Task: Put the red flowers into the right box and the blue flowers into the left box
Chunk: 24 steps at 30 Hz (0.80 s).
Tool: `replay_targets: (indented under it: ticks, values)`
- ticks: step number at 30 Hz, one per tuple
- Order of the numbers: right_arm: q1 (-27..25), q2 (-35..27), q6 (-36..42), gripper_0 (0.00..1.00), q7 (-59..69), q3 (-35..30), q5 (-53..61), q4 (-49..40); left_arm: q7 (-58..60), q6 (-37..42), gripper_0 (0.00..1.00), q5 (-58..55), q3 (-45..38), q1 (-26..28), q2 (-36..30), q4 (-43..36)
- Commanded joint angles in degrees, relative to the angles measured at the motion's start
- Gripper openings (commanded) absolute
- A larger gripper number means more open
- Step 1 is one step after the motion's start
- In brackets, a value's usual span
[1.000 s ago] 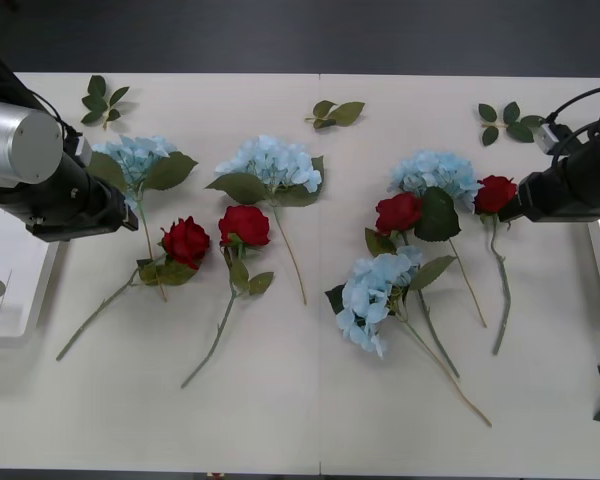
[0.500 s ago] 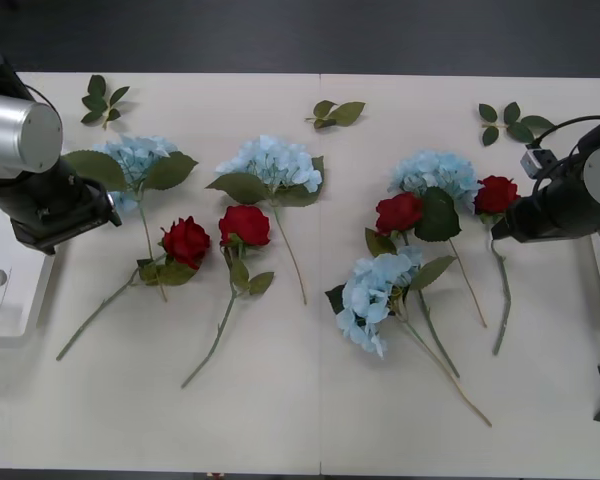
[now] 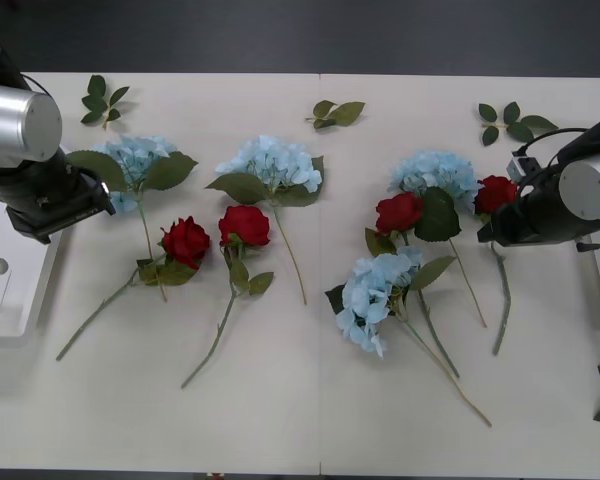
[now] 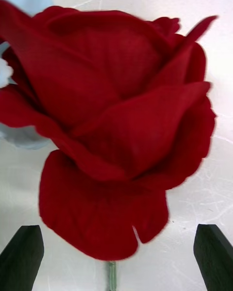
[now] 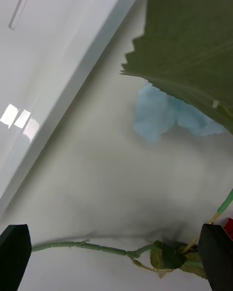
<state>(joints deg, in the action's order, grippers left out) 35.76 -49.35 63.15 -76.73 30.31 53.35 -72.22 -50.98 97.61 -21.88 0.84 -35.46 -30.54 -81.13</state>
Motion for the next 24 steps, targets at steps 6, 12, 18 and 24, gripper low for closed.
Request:
replay_targets:
  ticks: [6,12,18,24]
  values:
    - [0.9,1.6,-0.2,0.9,1.5,-1.0,-2.2,-0.2,-2.5,-4.4,1.0,0.9,4.3,-2.1,-0.7,1.9]
    - [0.9,2.3,-0.3,0.87,1.5,-1.0,-2.5,0.4,-2.9,-7.6,1.0,0.9,7.6,-2.4,0.2,1.9]
    - [0.9,2.9,-2.2,0.79,1.6,0.4,-3.3,1.5,-3.2,-9.8,1.0,1.0,9.9,-2.5,1.1,1.9]
    - [0.9,3.4,-4.9,0.65,1.9,2.1,-4.0,2.9,-4.0,-11.2,1.0,1.0,11.9,-2.5,2.5,1.9]
